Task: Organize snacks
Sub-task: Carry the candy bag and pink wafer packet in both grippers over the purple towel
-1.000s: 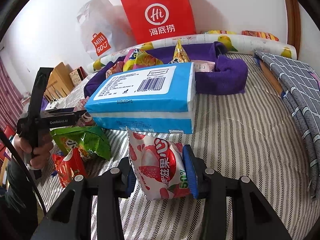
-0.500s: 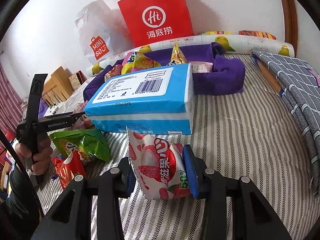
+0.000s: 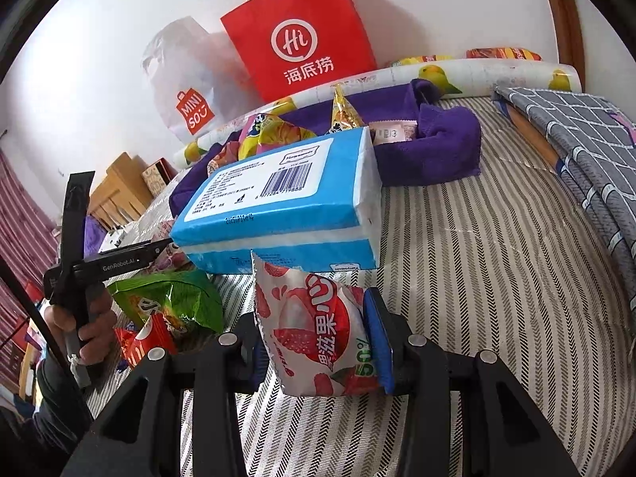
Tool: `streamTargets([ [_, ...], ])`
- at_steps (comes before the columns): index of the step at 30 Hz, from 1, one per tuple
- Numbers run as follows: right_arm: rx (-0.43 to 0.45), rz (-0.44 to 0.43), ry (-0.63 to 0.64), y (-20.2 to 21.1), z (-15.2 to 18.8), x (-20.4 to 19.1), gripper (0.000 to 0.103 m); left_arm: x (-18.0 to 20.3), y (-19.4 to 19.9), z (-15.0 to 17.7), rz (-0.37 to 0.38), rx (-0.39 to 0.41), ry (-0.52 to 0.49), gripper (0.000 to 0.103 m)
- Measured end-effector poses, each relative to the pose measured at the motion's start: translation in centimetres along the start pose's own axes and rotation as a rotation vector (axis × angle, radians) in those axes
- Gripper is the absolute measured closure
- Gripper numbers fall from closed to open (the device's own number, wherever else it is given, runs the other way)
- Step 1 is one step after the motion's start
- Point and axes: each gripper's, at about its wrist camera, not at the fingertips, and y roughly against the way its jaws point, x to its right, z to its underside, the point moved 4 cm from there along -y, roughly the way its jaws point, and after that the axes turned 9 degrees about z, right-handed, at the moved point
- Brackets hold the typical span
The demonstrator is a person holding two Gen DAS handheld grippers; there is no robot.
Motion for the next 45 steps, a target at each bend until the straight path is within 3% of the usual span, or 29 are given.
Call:
streamTargets([
  [15, 0.009, 0.004, 0.013, 0.4, -0.1, 0.0, 0.062, -1.2, 0.7, 0.1, 0.05, 0.019, 0.076, 0.05],
  [19, 0.024, 0.068, 0.01, 1.3, 0.0, 0.1, 0.063, -1.9, 1.9, 0.3, 0.086, -0.01, 0.126, 0.05],
  [22, 0.021, 0.062, -0.004, 2.2, 0.0, -0.1, 0.064, -2.3, 3.1, 0.1, 0.084, -0.001, 0.14, 0.05],
  [35, 0.129, 0.066, 0.033, 8.0, -3.0, -3.7, 0.066, 0.7, 8.9, -1.8, 0.124, 0.058, 0.081, 0.05],
  [45, 0.188, 0.109, 0.0, 10.1, -7.8, -5.0, 0.066, 4.3, 11.6, -5.3, 0.175, 0.098, 0.032, 0.05],
])
